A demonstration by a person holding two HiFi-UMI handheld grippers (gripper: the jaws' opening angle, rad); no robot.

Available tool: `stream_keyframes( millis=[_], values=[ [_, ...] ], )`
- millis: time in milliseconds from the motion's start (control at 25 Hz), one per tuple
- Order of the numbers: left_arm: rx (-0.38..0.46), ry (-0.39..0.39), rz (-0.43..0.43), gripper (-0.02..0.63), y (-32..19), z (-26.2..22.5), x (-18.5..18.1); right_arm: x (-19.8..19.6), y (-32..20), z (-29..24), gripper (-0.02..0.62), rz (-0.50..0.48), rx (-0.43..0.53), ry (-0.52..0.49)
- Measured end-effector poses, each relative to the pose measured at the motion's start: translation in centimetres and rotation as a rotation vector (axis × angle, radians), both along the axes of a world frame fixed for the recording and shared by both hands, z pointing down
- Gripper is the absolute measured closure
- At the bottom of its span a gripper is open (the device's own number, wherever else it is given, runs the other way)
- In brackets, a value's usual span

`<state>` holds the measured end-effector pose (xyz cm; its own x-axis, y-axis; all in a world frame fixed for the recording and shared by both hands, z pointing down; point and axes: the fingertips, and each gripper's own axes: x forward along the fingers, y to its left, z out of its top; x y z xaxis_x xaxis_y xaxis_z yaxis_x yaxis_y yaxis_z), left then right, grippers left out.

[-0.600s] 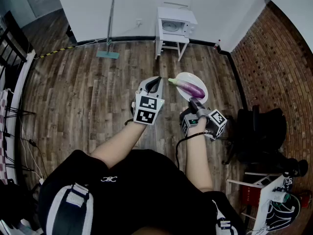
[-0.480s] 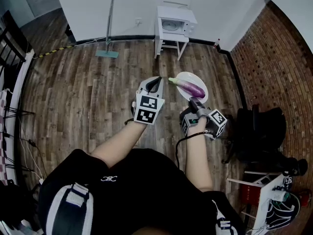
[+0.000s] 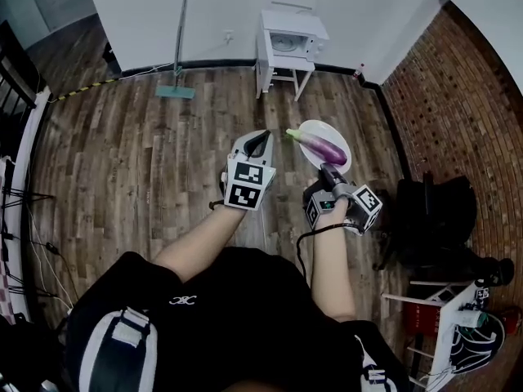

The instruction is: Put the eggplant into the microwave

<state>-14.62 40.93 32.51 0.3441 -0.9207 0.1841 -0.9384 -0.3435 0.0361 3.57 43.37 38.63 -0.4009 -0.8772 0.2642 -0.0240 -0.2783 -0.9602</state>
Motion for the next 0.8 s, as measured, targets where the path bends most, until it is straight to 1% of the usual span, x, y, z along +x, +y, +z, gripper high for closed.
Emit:
stream_keyframes(
  millis=[160, 440, 600, 800],
  values=[
    [-0.018, 0.007, 0.025, 0.609, -0.2, 1.0, -0.5, -0.9, 0.1, 0.3, 0.565, 0.021, 0.006, -0.020],
    [-0.035, 0.008, 0.055, 0.609, -2.4, 1.8, 0.0, -0.2, -1.5, 1.1, 0.565, 0.053, 0.009, -0.023],
    [-0.039, -0.003, 0.068, 0.609, -5.1, 2.2, 1.0, 1.0, -4.0, 1.5, 0.565, 0.067, 0.020, -0.037],
    [-0.027, -0.021, 0.072, 0.609, -9.9, 2.0, 3.0, 3.3, -8.9, 1.7, 0.565, 0.063, 0.032, -0.035]
  ],
)
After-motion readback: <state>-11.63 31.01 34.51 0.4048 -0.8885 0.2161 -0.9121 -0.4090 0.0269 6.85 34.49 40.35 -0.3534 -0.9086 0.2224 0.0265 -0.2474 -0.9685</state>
